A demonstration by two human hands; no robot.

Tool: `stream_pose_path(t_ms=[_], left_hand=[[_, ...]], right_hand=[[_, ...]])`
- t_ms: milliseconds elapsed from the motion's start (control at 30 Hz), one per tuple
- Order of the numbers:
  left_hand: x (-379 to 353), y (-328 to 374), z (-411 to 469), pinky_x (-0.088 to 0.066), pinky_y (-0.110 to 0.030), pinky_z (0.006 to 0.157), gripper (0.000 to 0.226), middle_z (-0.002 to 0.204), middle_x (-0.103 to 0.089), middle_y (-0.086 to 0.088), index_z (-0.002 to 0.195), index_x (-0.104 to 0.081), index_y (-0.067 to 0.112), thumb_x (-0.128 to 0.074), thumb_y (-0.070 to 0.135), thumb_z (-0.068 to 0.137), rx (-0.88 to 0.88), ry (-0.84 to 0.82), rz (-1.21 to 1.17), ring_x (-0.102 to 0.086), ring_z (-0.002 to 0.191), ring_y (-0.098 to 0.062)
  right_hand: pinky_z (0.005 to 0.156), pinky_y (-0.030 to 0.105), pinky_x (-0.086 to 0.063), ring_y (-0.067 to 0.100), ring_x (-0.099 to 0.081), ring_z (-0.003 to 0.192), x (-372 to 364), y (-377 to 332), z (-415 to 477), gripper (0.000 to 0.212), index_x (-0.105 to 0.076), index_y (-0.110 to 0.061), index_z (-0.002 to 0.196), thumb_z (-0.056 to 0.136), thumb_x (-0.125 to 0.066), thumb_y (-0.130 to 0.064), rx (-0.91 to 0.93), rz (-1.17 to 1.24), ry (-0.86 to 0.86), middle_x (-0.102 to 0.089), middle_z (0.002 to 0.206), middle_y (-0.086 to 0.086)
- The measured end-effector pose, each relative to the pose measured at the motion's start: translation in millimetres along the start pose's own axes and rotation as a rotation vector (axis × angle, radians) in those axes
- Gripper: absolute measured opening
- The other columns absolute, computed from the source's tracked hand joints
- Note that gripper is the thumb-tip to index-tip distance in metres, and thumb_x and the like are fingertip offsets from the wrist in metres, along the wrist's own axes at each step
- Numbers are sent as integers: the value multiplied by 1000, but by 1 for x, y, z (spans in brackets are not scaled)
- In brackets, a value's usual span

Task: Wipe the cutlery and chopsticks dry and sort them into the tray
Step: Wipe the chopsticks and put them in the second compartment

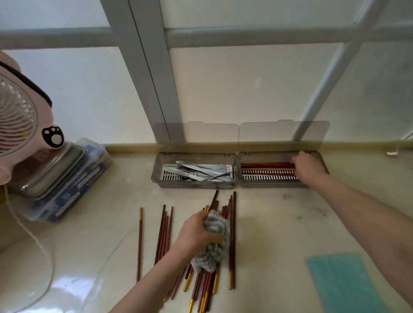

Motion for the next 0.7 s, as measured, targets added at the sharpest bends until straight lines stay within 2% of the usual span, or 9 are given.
stream_pose_path(t_ms=[67, 167, 233, 300, 367, 433, 500, 600, 700], left_hand=[[14, 5, -1, -52, -19, 74, 57, 108, -60, -3, 126, -39, 15, -71, 18, 79, -84, 205, 199, -59, 94, -14], [24, 9, 1, -57, -32, 71, 38, 96, -64, -5, 116, -41, 16, -63, 16, 85, -172, 343, 228, -65, 82, -17], [31, 15, 0, -57, -32, 66, 15, 87, -68, -2, 104, -49, 17, -54, 21, 91, -228, 384, 310, -65, 73, -13], [36, 27, -5, -54, -32, 65, 15, 90, -66, 2, 100, -54, 19, -47, 31, 95, -333, 460, 460, -62, 75, -14], [41, 34, -7, -51, -28, 75, 21, 108, -57, 6, 99, -61, 20, -47, 35, 94, -445, 531, 503, -56, 94, -12], [46, 29, 0, -44, -26, 88, 23, 113, -46, 5, 96, -65, 15, -52, 34, 92, -439, 515, 369, -45, 106, -11], [50, 17, 8, -47, -27, 85, 20, 106, -54, 0, 91, -64, 13, -52, 30, 93, -322, 395, 18, -51, 103, -16], [48, 5, 10, -50, -23, 66, 22, 91, -65, -4, 90, -61, 13, -46, 28, 96, -210, 284, -438, -62, 91, -22], [48, -8, 11, -54, -35, 76, 27, 90, -68, -11, 93, -61, 6, -43, 26, 97, -45, 262, -728, -65, 86, -25]], right_hand=[[85, 34, -47, 32, -57, 101, -18, 8, 7, 28, -60, -10, 114, 87, -54, -6, -70, 60, -52, -59, 110, 15], [92, 38, -49, 33, -58, 108, -45, 16, 9, 35, -60, -13, 123, 88, -59, -11, -153, 267, -182, -61, 121, 15], [94, 37, -47, 32, -57, 113, -50, 15, 5, 32, -61, -14, 124, 92, -58, -20, -174, 303, -213, -60, 125, 13], [93, 37, -46, 29, -56, 112, -36, 10, -1, 32, -60, -13, 124, 93, -56, -19, -152, 345, -70, -60, 125, 11], [88, 36, -47, 25, -58, 105, -14, -8, -17, 27, -62, -12, 118, 93, -53, -12, -63, 435, 142, -61, 118, 9], [78, 31, -50, 18, -59, 91, -4, -39, -45, 20, -66, -14, 107, 93, -53, -9, 33, 535, 226, -63, 106, 4], [69, 28, -50, 13, -60, 79, -17, -73, -74, 14, -67, -20, 99, 92, -56, -16, 68, 586, 105, -66, 98, -2], [73, 26, -49, 17, -64, 91, -67, -115, -111, 17, -68, -25, 99, 89, -58, -34, -27, 557, -212, -70, 100, -3], [74, 30, -46, 26, -62, 98, -94, -144, -134, 40, -58, -17, 107, 85, -56, -50, -71, 436, -306, -65, 106, 4]])
Point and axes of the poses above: each hand's wrist, its own z-axis towards the middle knuckle, its own x-axis out of the back of the hand, y = z × x, the point moved 8 cm from there along z, towards the middle knuckle
